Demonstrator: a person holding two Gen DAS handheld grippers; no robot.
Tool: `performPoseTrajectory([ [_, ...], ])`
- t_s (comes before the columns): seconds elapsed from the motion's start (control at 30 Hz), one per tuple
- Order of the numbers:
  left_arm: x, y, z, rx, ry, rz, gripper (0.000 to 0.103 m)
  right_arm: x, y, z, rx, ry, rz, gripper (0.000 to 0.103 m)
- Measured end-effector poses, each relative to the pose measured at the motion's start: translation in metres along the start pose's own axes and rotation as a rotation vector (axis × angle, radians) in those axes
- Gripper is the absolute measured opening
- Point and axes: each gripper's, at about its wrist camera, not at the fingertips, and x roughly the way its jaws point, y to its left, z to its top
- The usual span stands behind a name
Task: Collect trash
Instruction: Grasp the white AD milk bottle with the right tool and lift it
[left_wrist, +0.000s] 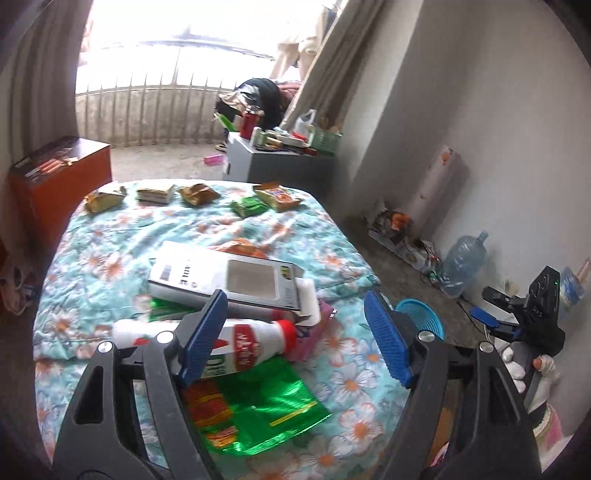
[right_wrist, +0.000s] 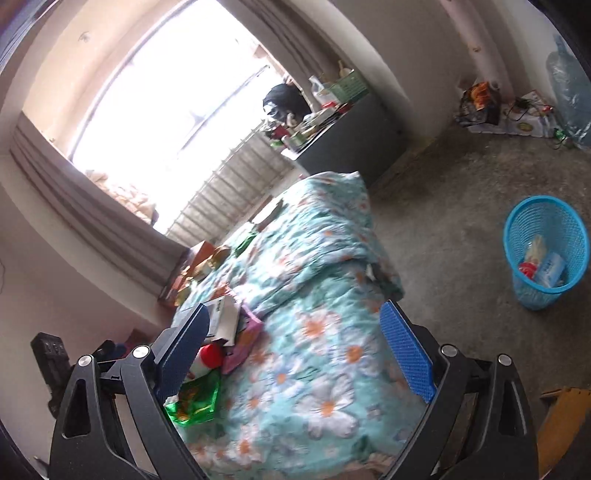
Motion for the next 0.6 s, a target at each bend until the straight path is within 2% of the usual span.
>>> performPoseTrajectory([
  [0.13, -0.018, 0.049, -0.008, -0.108, -0.028, 0.051, 0.072, 0.022, 0.037, -0.022, 0.053, 0.099, 0.169, 0.091],
  [0.3, -0.030, 0.093, -0.020, -0.189, -0.070, 0.130, 0.072, 0.074, 0.085, -0.063, 0.176, 0.267, 0.339, 0.091],
  [0.4, -0.033, 0.112, -0.026, -0.207, -0.088, 0.195, 0.072, 0.113, 0.112, -0.090, 0.237, 0.394, 0.388, 0.091],
  [0.6, -0.040, 0.146, -0.043, -0.280, -0.104, 0.192, 0.072, 0.179, 0.143, -0.130, 0.398, 0.593, 0.420, 0.088],
])
